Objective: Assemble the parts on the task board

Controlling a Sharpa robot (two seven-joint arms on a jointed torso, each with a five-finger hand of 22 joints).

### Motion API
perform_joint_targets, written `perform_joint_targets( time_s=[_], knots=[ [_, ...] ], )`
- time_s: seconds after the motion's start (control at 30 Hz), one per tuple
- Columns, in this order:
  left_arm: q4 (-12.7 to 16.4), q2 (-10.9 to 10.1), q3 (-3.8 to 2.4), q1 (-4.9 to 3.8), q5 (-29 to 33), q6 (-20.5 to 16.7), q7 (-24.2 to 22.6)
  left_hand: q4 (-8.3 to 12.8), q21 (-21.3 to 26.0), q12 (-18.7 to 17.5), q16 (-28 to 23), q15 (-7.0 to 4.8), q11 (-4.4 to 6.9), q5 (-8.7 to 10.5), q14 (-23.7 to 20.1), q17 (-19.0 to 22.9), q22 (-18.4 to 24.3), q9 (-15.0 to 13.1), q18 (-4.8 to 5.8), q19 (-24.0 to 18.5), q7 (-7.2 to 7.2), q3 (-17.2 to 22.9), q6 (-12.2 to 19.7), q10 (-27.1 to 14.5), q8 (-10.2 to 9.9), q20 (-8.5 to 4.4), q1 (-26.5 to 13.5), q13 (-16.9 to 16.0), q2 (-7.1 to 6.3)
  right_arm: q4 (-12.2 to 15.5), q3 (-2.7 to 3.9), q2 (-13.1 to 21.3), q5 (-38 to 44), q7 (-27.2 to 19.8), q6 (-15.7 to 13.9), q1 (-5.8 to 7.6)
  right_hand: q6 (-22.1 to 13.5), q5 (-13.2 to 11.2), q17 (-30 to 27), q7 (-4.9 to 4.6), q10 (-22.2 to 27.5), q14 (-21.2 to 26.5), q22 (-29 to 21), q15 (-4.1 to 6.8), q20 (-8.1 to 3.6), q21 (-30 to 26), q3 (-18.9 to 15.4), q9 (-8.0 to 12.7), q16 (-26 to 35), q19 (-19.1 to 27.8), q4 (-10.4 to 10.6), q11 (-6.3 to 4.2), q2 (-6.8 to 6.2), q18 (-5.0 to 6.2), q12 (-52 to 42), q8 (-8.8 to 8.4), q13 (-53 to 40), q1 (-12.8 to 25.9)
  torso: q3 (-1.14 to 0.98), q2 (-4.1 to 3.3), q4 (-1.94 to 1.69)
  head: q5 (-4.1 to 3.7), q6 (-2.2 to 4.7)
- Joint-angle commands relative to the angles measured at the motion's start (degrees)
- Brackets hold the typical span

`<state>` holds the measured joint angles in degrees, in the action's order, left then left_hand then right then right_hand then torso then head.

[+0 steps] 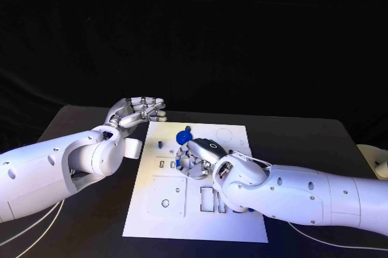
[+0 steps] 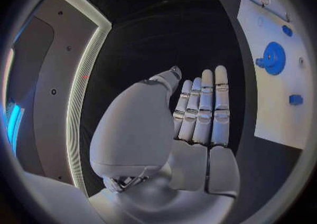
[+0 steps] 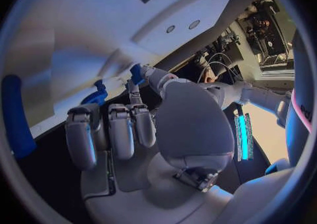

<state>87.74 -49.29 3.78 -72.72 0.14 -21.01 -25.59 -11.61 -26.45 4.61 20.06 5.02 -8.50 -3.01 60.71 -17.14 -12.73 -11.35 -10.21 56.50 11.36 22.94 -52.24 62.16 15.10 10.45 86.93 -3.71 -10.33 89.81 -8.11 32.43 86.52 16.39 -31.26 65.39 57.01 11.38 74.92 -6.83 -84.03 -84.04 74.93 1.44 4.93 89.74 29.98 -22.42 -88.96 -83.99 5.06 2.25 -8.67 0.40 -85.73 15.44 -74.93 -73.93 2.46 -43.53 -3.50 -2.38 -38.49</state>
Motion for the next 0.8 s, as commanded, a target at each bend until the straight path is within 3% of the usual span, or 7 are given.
perform_joint_targets(
  time_s=[0.03,0.8],
  knots=[
    [0.09,0.08,-0.04,-0.05,0.01,1.0,-0.23,0.03,-0.32,-0.33,-0.36,0.4,-0.06,0.08,0.05,-0.05,-0.05,0.08,-0.02,-0.35,0.2,0.23,-0.2,0.43,-0.33,0.03,-0.32,-0.02,-0.04,-0.38,-0.02,-0.44,1.85,0.89,1.29,-0.23,0.1,0.13,10.96,0.22,-2.51,-5.11,15.07,0.32,-0.44,0.26,-0.08,-2.25,0.13,-6.01,0.41,-0.19,-0.08,-0.4,-0.02,0.7,-10.83,0.82,0.01,-0.02,-0.06,0.05,0.0],
    [0.09,-0.09,-0.04,-0.05,0.01,1.11,-0.09,0.03,-0.34,-0.39,-0.43,0.41,-0.06,0.09,0.05,-0.09,-0.06,0.08,-0.01,-0.41,0.19,0.25,-0.22,0.49,-0.34,0.05,-0.43,-0.02,-0.06,-2.5,-0.03,-1.29,2.4,1.06,2.0,-0.41,-0.88,-0.58,10.6,-0.13,-2.09,-5.03,15.07,0.13,-0.32,0.26,-0.36,-2.16,0.25,-6.01,0.5,0.09,-1.39,-0.4,0.47,0.27,-10.4,2.03,0.07,0.04,0.02,-0.1,-0.07]
  ],
)
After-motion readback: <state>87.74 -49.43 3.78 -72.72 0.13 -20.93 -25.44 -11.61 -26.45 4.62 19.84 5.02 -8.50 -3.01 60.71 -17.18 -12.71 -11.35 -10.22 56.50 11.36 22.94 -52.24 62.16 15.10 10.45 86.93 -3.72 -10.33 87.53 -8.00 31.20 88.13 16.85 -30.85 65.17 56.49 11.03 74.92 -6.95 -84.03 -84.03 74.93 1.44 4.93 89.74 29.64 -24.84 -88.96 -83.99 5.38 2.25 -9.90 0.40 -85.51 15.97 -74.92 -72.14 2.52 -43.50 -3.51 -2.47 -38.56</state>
